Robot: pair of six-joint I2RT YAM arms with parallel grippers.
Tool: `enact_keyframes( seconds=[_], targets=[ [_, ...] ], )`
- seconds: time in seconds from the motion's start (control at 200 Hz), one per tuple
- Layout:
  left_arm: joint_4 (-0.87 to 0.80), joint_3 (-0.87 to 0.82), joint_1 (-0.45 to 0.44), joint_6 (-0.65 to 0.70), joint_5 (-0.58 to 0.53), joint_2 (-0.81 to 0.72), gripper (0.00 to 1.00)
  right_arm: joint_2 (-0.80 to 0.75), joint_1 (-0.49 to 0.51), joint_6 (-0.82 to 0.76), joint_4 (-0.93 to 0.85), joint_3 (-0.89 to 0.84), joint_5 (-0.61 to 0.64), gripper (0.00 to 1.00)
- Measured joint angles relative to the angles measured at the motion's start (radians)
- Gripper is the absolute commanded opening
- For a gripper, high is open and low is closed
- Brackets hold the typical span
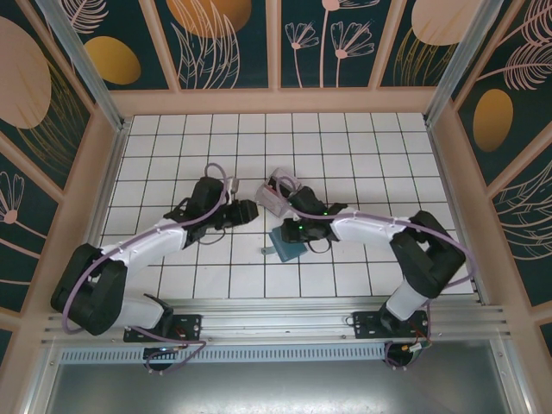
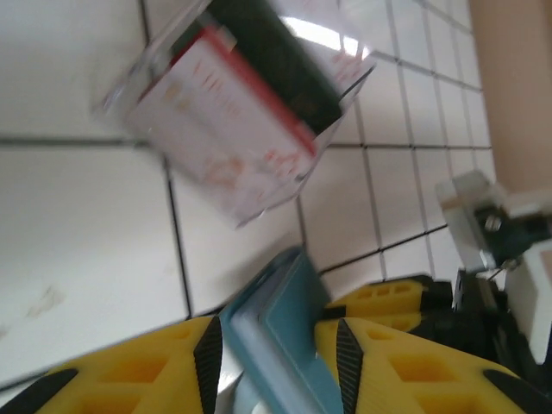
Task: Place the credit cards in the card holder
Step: Rotate the card holder at the bottom-center of the table.
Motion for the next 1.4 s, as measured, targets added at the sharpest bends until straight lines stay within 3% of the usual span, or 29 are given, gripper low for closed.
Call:
enact_keyframes(
  seconds=[0.135,0.305,0.636,0.866,1.081,1.401],
  targets=[
    [-0.021,0.13,-0.024,0.053,0.009,0.107,0.38,-0.191,-0.069,0.041,0.004,-0.077,-0.02,0.27],
    [-0.102,0.314,-0.117,0.151,0.011,0.258,0.36,-0.359,-0.137,0.128,0.055,-0.223,-0.113,0.27],
    [-0.188,0.525,-0.212,0.254,0.023,0.491,0.34,-0.393,-0.031,0.314,0.123,-0.472,-0.216,0.25],
    [-0.227,0.542,-0.254,0.278,0.03,0.604,0.35,-0.349,0.017,0.385,0.261,-0.496,-0.222,0.25],
    [-0.24,0.539,-0.259,0.289,-0.014,0.617,0.34,-0.269,0.019,0.408,0.364,-0.496,-0.2,0.24],
    [-0.254,0.365,-0.248,0.239,-0.198,0.472,0.34,-0.18,-0.06,0.381,0.456,-0.458,-0.179,0.24]
  ],
)
